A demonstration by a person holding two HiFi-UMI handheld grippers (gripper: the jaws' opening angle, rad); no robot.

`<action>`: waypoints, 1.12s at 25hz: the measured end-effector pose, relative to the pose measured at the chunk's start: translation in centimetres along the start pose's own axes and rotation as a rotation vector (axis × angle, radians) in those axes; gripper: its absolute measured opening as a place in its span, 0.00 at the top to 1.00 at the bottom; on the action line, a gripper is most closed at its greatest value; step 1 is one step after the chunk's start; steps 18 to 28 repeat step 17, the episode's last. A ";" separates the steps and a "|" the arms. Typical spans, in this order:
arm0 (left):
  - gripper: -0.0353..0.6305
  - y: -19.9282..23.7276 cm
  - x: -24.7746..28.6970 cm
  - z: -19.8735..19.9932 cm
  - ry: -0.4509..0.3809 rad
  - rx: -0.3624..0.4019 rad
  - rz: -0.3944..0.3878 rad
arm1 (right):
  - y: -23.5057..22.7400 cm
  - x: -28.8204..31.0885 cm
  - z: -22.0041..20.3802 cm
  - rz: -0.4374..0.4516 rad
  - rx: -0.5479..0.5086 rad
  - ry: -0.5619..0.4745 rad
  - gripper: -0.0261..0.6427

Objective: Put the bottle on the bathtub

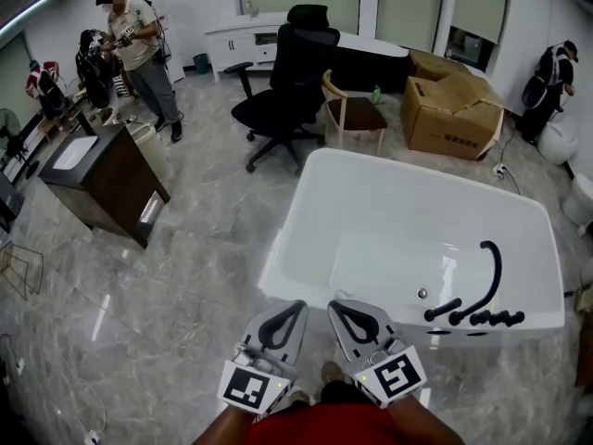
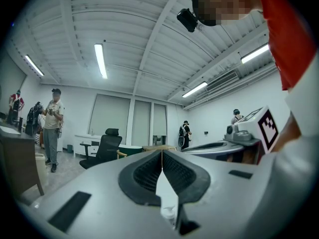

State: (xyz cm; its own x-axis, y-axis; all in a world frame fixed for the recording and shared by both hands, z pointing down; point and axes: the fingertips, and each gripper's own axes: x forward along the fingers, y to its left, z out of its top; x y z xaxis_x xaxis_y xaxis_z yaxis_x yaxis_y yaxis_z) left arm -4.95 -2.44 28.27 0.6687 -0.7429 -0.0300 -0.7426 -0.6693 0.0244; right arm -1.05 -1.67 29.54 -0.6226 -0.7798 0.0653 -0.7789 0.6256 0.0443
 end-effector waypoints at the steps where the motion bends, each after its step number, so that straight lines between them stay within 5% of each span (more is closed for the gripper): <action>1: 0.93 0.0 -0.1 0.1 -0.007 0.001 -0.002 | 0.1 0.0 0.0 -0.001 0.000 -0.001 0.95; 28: 0.93 -0.7 -0.8 -0.4 0.019 -0.008 -0.018 | 0.3 -1.1 -0.5 -0.022 -0.010 0.017 0.95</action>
